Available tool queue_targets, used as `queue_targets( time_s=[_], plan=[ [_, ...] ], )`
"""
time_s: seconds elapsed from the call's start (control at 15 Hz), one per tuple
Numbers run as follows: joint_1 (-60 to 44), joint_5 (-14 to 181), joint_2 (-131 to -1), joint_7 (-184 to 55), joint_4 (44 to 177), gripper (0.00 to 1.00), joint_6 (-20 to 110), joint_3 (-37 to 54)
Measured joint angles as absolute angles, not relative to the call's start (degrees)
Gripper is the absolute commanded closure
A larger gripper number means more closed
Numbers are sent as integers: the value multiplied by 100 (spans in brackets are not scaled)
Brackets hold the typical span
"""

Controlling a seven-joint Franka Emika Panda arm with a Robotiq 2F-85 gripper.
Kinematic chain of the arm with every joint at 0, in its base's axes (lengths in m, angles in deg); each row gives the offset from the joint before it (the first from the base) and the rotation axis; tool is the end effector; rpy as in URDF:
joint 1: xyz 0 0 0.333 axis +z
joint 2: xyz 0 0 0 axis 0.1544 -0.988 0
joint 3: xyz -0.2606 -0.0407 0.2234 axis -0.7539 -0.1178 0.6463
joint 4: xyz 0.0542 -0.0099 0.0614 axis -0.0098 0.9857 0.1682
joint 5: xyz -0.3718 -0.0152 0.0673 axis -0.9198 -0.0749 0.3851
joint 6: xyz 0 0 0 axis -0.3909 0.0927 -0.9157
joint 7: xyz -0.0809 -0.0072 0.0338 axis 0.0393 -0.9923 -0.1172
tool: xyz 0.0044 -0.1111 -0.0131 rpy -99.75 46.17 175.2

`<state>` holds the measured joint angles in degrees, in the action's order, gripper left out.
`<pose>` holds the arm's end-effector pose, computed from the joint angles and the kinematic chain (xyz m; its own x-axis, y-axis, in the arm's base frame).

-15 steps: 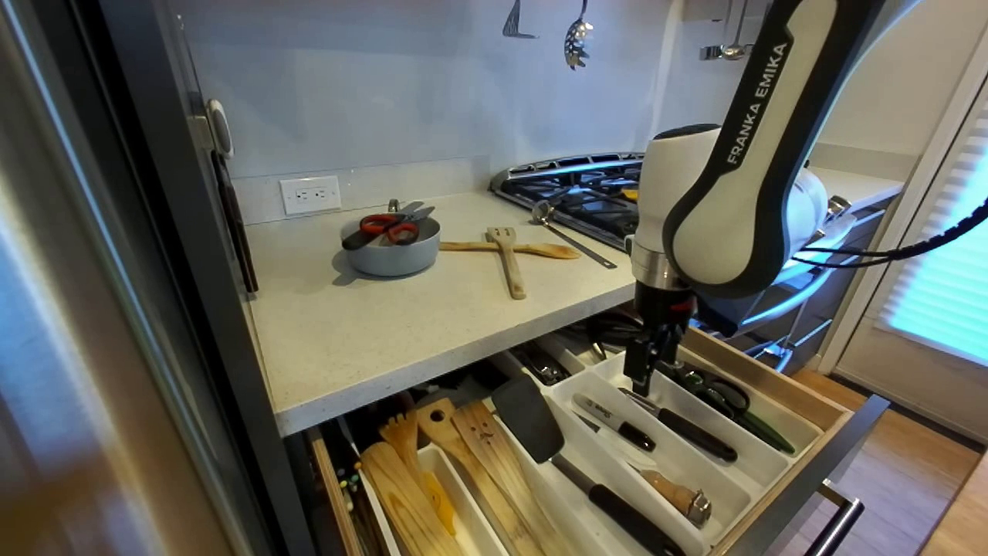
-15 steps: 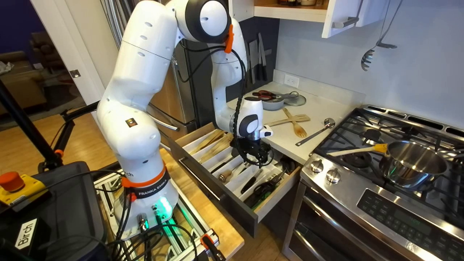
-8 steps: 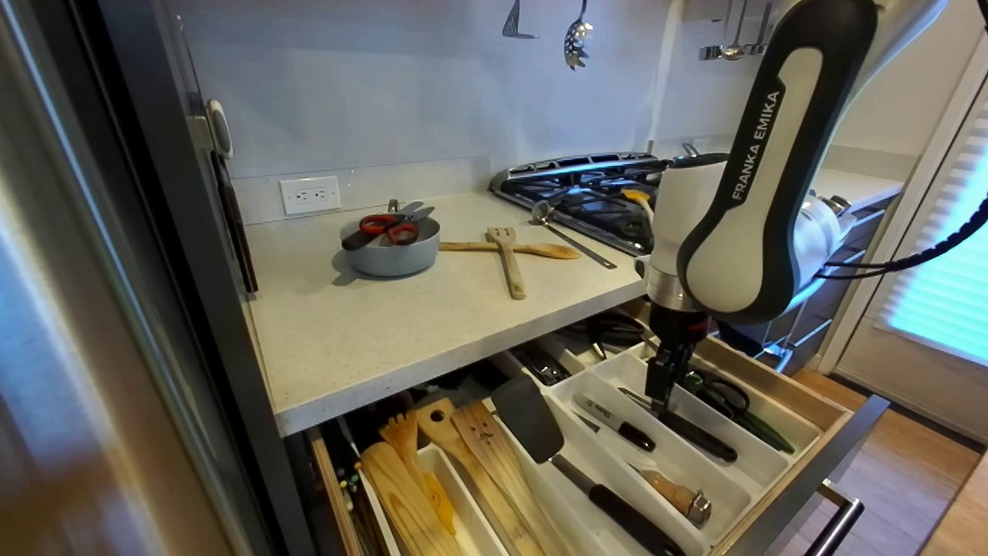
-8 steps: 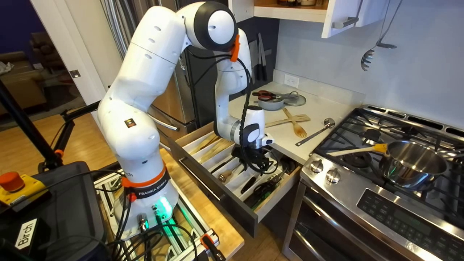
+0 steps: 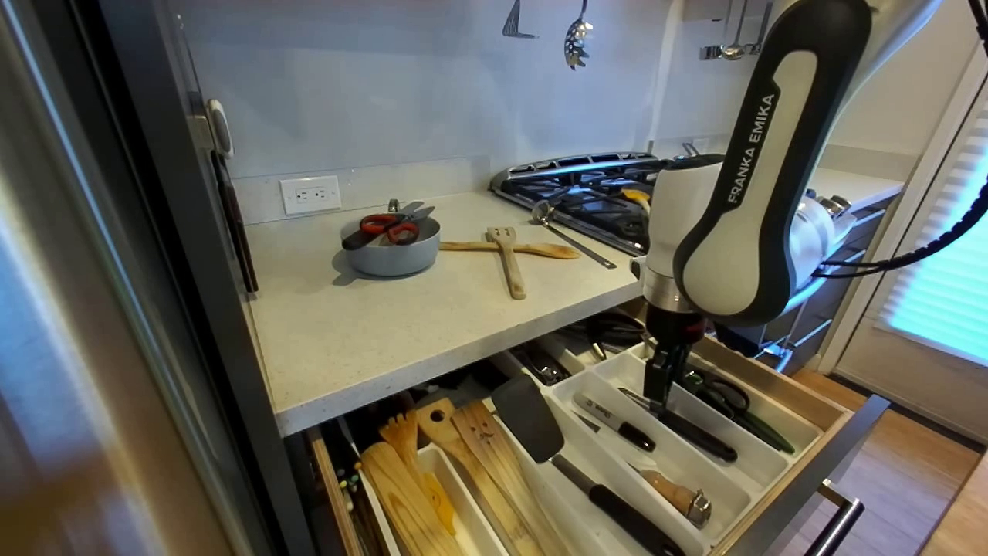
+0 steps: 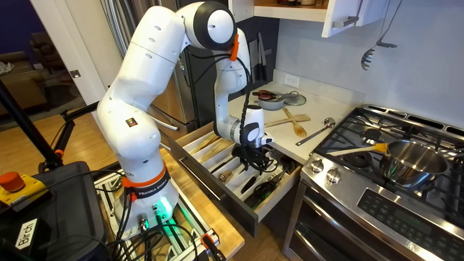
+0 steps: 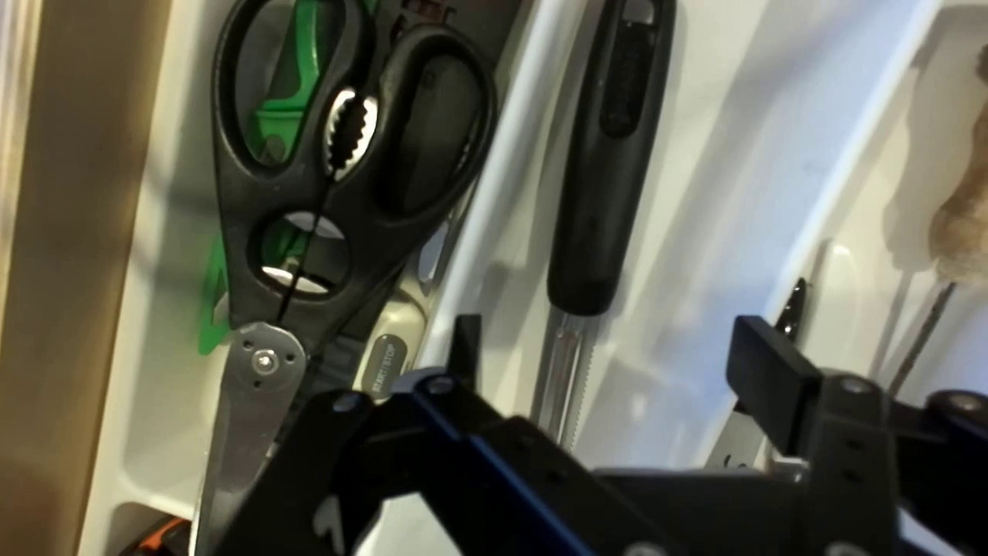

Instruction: Pick up the potato peeler from the open drawer and put it on the kitchen counter

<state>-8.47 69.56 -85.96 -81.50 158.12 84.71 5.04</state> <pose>0.4560 -0.0435 0.0857 0.9171 0.3914 -0.0764 0.3969 -0.9142 0.0813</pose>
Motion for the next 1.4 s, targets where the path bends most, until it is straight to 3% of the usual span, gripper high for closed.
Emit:
queue_targets(
  time_s=[0.07, 0.27, 0.53, 0.87, 0.93, 1.0, 1.07, 1.27, 1.4],
  plan=[
    [-841, 6956, -8597, -8151, 15815, 57, 8471, 498],
    [-861, 6956, -8644, -8170, 15828, 60, 8471, 480],
    [-878, 6956, -8867, -8201, 15822, 49, 8471, 491],
    [-877, 6956, -9139, -8202, 15768, 44, 8471, 492],
    [-879, 6956, -9180, -8203, 15737, 54, 8471, 485],
    [-880, 6956, -9218, -8203, 15706, 70, 8470, 485],
    [-880, 6956, -9249, -8203, 15677, 70, 8467, 489],
    [-879, 6962, -9259, -8206, 15646, 93, 8463, 522],
    [-916, 7038, -9196, -8165, 15669, 92, 8459, 549]
  ],
)
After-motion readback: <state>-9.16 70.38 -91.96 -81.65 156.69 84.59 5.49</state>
